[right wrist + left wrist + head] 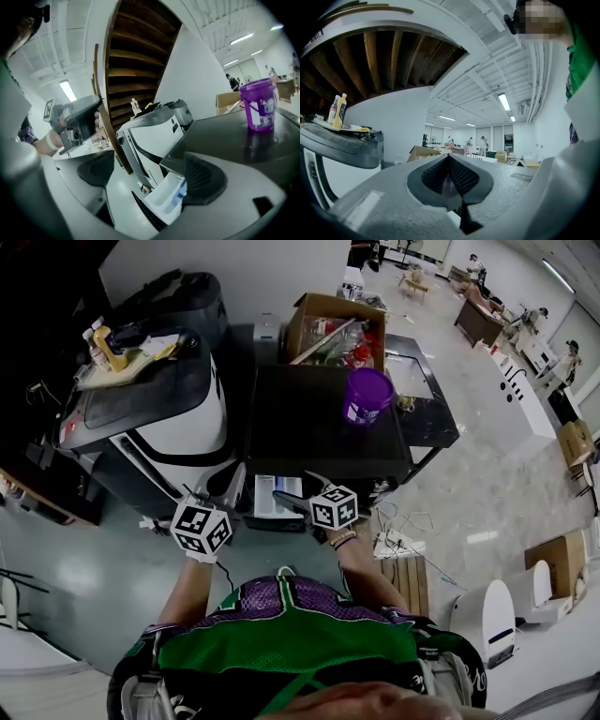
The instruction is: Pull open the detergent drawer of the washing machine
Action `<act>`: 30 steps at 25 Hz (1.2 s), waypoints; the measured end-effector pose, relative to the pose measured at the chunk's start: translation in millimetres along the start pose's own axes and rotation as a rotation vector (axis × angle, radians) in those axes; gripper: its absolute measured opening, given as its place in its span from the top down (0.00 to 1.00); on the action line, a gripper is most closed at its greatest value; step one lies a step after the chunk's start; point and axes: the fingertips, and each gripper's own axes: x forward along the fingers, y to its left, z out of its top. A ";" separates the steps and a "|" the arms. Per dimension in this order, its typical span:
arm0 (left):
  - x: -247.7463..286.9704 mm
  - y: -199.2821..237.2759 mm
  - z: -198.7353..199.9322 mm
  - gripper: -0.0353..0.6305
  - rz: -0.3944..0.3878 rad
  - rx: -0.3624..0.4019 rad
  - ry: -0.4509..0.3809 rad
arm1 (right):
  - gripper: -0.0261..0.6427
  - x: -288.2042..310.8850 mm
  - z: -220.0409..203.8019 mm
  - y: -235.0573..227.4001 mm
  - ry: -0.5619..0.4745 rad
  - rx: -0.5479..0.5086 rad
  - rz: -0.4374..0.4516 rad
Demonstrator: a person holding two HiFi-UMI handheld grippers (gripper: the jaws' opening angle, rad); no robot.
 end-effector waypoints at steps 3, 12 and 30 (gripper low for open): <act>4.3 8.3 7.4 0.92 0.020 0.007 -0.016 | 0.28 -3.3 30.3 5.8 -0.040 -0.049 0.006; 12.4 28.5 13.5 0.92 0.057 0.003 -0.022 | 0.28 -9.5 95.4 21.8 -0.121 -0.172 0.002; 10.1 31.3 19.1 0.92 0.052 0.013 -0.019 | 0.72 -25.1 145.4 40.3 -0.215 -0.279 -0.109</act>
